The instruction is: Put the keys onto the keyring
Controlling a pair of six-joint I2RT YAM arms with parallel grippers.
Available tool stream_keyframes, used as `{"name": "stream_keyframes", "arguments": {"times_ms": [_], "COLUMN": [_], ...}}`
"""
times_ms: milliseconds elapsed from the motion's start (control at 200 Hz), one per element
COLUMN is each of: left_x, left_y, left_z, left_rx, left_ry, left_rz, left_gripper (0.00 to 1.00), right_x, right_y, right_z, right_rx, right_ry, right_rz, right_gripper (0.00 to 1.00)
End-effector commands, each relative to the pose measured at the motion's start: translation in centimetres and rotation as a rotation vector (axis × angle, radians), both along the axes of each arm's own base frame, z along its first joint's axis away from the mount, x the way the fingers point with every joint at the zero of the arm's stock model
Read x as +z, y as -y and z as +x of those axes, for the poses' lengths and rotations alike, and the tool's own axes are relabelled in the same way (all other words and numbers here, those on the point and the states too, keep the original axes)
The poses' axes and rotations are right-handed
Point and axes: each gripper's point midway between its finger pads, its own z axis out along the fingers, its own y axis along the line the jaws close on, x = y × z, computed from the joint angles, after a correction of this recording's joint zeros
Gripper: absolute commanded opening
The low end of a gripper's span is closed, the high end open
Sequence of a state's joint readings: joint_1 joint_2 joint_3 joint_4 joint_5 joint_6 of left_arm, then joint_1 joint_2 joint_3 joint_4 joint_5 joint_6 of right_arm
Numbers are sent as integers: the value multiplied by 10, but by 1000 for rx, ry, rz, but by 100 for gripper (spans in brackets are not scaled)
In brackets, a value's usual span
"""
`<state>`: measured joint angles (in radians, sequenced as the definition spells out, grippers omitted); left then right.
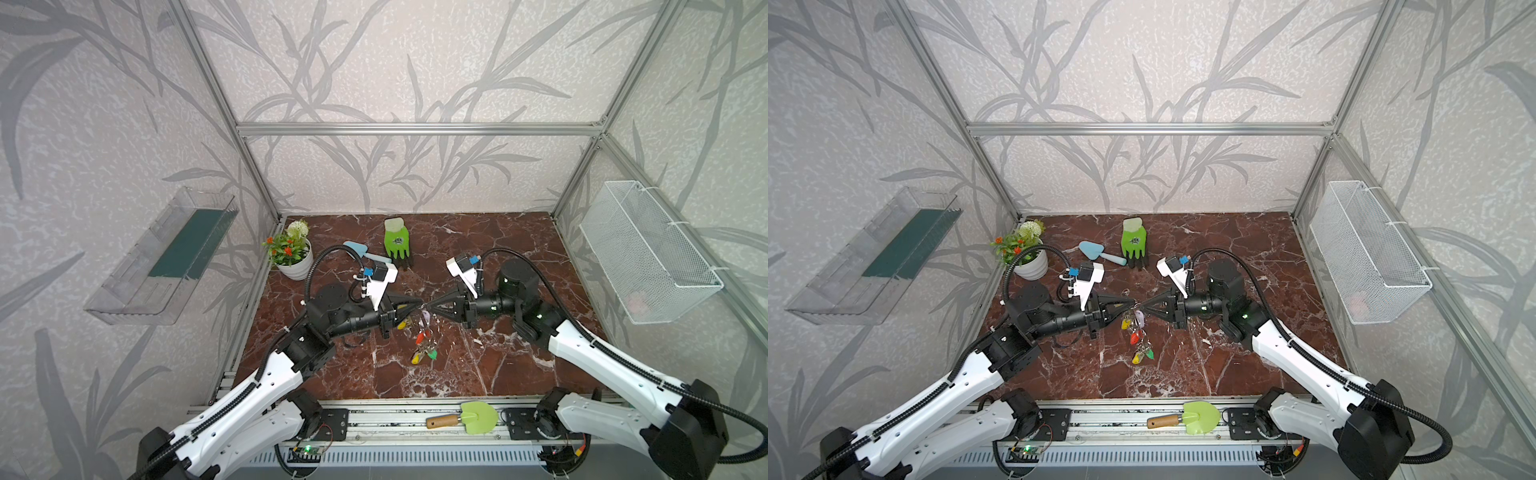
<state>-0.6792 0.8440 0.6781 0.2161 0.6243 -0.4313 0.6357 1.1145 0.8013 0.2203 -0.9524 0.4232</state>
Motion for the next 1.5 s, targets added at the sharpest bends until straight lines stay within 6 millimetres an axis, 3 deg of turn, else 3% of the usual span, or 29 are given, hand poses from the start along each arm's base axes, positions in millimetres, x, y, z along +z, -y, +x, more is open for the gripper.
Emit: {"name": "stream_keyframes", "arguments": {"times_ms": [0, 470, 710, 955, 1200, 1385, 1495], "left_x": [53, 45, 37, 32, 27, 28, 29], "left_y": [-7, 5, 13, 9, 6, 6, 6], "left_z": [-1, 3, 1, 3, 0, -1, -1], "left_rx": [26, 1, -20, 11, 14, 8, 6], "left_ry": [128, 117, 100, 105, 110, 103, 100], "left_rz": [-165, -188, -178, -150, -124, -127, -130], "left_gripper": [0, 0, 0, 0, 0, 0, 0], "right_x": [4, 5, 4, 6, 17, 31, 30], "right_y": [-3, -11, -10, 1, 25, 22, 14], "right_z": [-3, -1, 9, 11, 13, 6, 4], "right_rx": [36, 48, -14, -73, -147, -106, -69], "right_ry": [-1, 4, 15, 24, 40, 56, 47], "right_rz": [13, 0, -29, -45, -29, 17, 18], "right_gripper": [0, 4, 17, 30, 33, 40, 42]}}
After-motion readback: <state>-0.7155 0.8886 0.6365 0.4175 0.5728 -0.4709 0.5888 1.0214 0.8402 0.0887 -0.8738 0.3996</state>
